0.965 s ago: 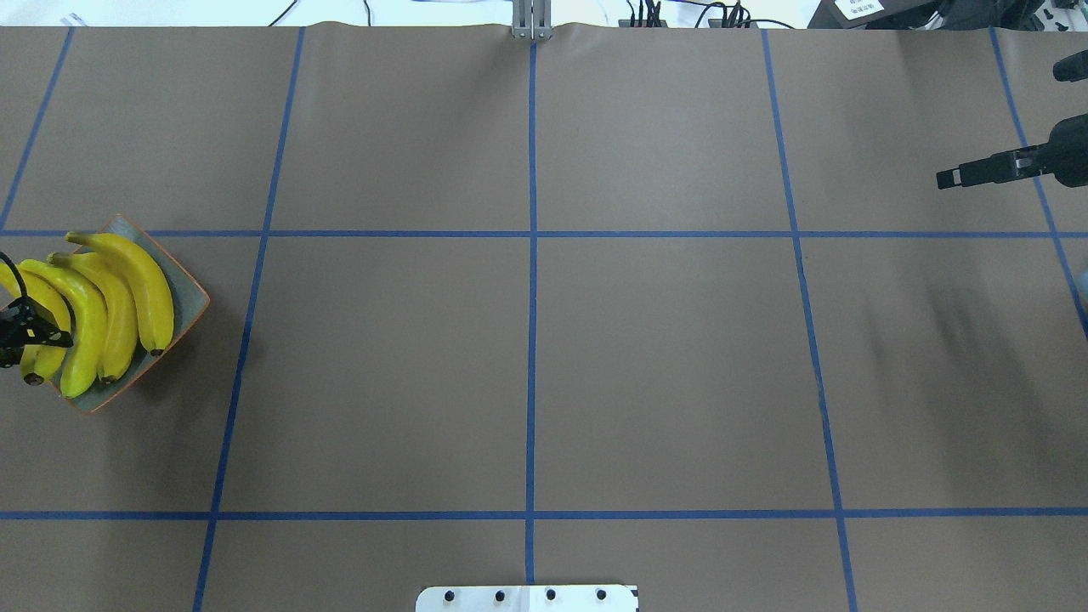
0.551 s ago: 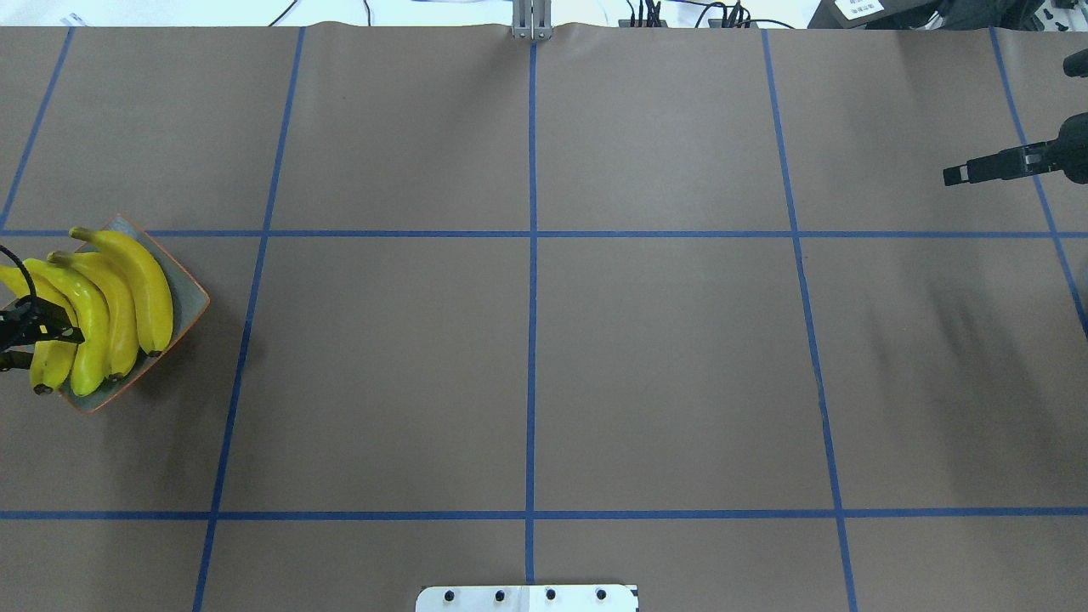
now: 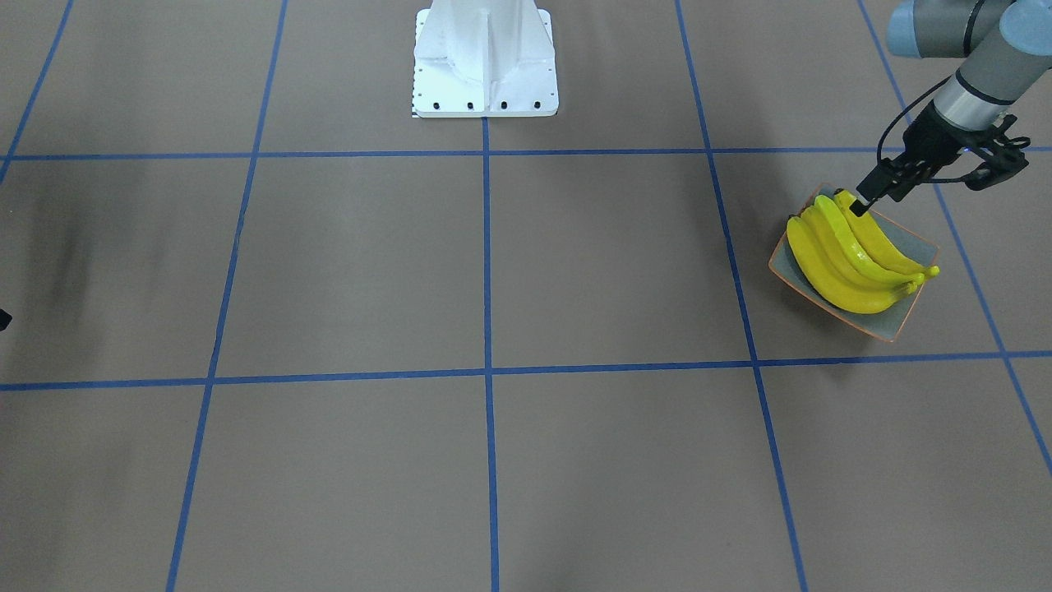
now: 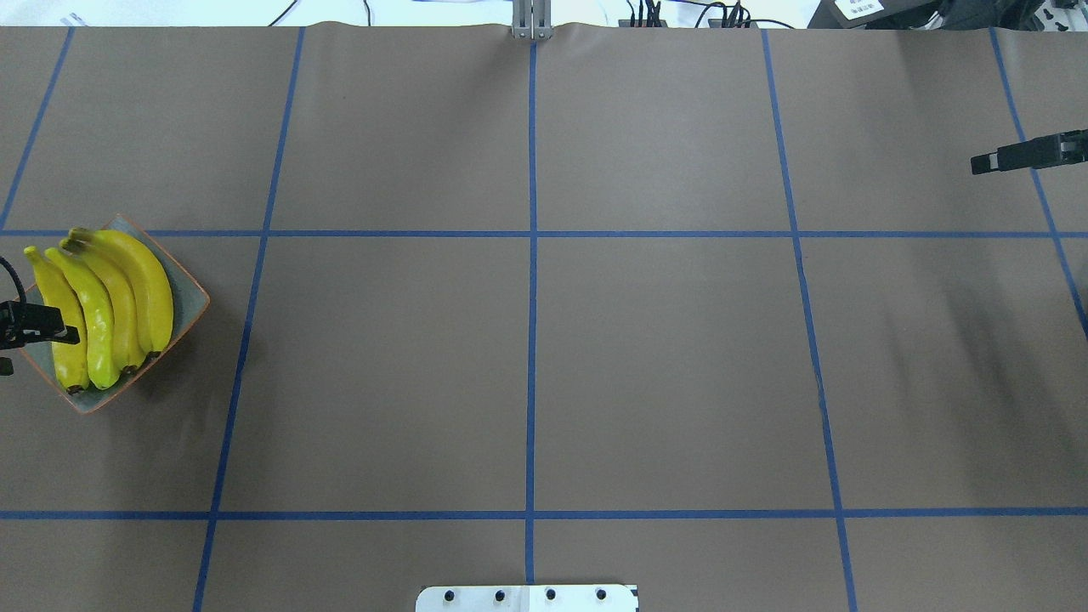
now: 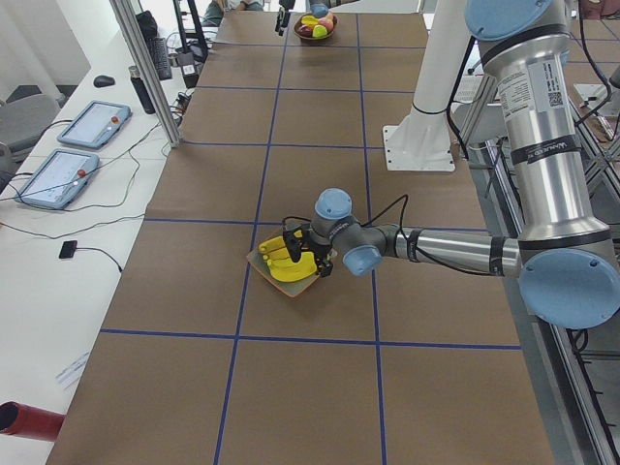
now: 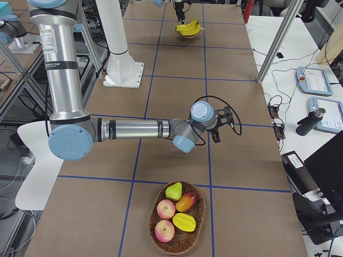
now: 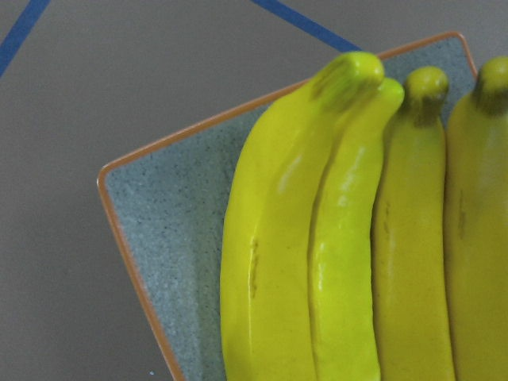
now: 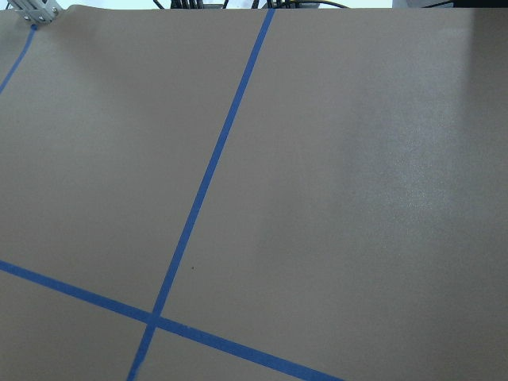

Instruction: Transfer all bananas from basket to plate

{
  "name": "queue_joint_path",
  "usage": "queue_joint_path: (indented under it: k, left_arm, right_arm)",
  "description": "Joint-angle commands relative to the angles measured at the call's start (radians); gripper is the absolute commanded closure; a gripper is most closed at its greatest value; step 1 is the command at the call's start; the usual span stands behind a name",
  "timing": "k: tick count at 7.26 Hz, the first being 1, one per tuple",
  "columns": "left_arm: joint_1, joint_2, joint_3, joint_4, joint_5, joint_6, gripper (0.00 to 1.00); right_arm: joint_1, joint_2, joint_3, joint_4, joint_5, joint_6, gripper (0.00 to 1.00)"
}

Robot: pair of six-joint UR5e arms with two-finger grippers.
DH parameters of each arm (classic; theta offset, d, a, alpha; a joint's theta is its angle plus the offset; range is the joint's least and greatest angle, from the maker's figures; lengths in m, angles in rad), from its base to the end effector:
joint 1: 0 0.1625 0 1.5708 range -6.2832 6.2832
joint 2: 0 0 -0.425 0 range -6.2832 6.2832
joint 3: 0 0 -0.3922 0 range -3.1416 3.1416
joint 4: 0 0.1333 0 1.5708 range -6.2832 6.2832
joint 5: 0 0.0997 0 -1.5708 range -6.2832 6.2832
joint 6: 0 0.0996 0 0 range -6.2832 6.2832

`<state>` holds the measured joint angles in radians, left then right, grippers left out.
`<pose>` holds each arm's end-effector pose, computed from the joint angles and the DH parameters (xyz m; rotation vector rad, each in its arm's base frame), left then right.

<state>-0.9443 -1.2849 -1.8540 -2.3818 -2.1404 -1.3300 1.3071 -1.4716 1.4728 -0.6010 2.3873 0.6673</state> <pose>0.1711 -0.3722 0.5571 -0.0074 0.9577 -0.4194 -0.0839 -0.5438 0.5411 0.4772 -1.0726 -0.0399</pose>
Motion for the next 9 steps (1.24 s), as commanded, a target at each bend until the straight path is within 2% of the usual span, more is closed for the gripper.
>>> queue_joint_path:
  k: [1,3,5,7,8,9]
  left_arm:
    - [-0.095,0.004,-0.014,0.001,-0.046,0.184,0.00]
    - [-0.181,0.001,0.010,0.030,-0.042,0.421,0.00]
    - [-0.264,-0.014,0.018,0.177,-0.038,0.724,0.00]
    - [-0.339,-0.092,0.090,0.312,-0.044,0.940,0.00]
    - [-0.362,-0.126,0.116,0.361,-0.047,0.954,0.00]
    - [-0.393,-0.152,0.119,0.441,-0.096,0.977,0.00]
  right_arm:
    - [0.044,-0.009,0.009,-0.045,0.042,-0.001,0.00]
    - [0.063,-0.054,0.009,-0.089,0.041,-0.077,0.00]
    - [0.104,-0.073,0.009,-0.225,0.027,-0.263,0.00]
    - [0.170,-0.053,0.015,-0.465,0.026,-0.476,0.00]
    - [0.179,-0.017,0.020,-0.596,0.020,-0.553,0.00]
    - [0.185,0.005,0.026,-0.709,-0.011,-0.621,0.00]
